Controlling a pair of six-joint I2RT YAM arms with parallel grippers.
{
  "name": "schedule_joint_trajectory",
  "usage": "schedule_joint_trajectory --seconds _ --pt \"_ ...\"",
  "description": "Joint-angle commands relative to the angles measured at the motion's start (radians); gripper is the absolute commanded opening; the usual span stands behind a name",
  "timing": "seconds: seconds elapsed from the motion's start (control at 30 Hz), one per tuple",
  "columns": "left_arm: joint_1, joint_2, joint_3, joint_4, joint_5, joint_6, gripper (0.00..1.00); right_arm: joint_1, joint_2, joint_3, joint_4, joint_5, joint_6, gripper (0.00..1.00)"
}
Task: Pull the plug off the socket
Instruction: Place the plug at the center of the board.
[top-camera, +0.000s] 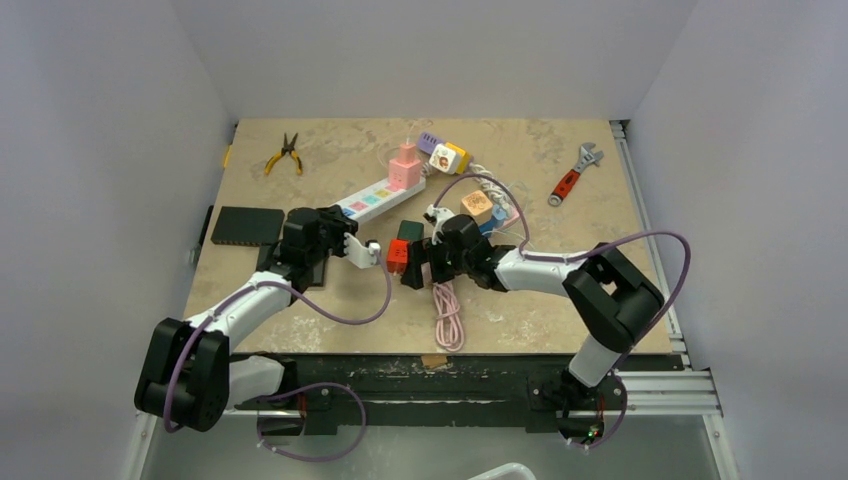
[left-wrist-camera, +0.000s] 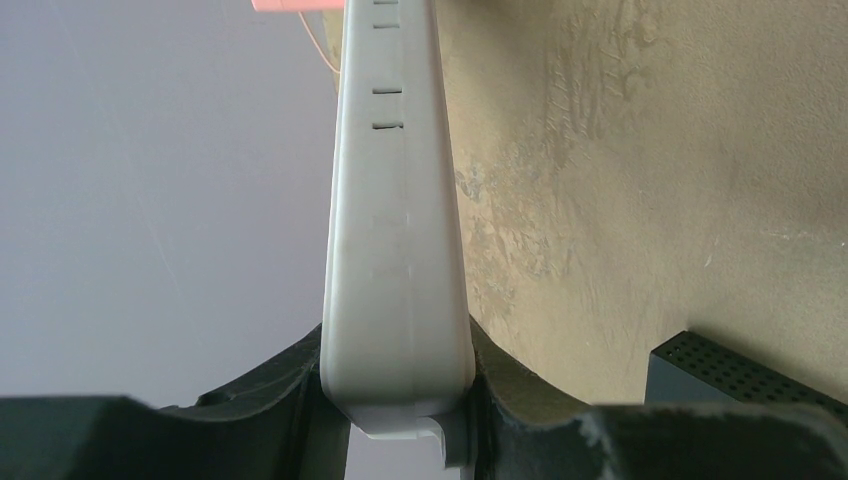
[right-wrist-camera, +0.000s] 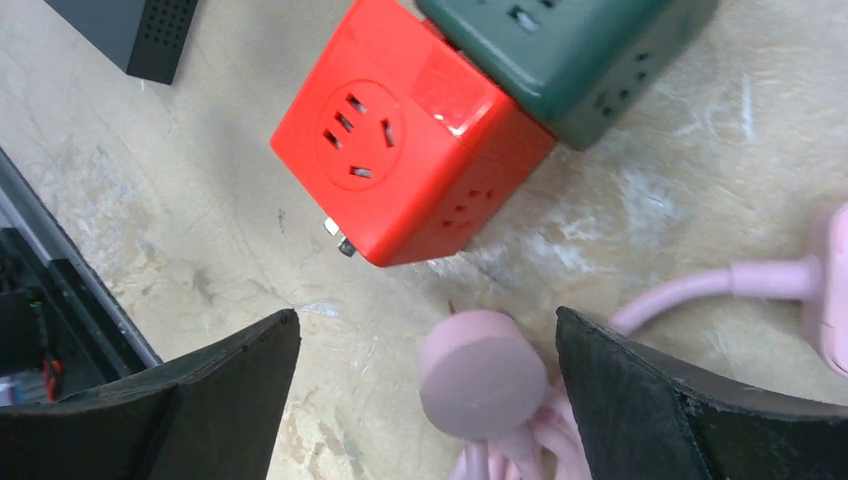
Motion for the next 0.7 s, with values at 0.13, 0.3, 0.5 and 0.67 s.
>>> schedule_joint_trajectory --seconds 0.13,0.3,0.5,0.67 --pt "0.019 -0.027 0.016 -0.062 -0.034 -0.002 0.0 -0.124 -0.072 -0.111 -0.154 0.159 0.103 0.97" --pt "0.018 -0.029 0.03 -0.075 -0.032 -0.005 0.0 -0.13 -0.106 -0.088 -0.362 0.378 0.153 0.95" --pt "0.019 -0.036 0.034 -0.094 -0.033 -0.008 0.0 -0.123 -0.237 0.008 -0.437 0.474 0.121 0.89" --pt "0.019 -0.04 0.018 -0.095 -0.037 0.007 0.0 -0.08 -0.226 0.169 -0.404 0.407 0.081 0.84"
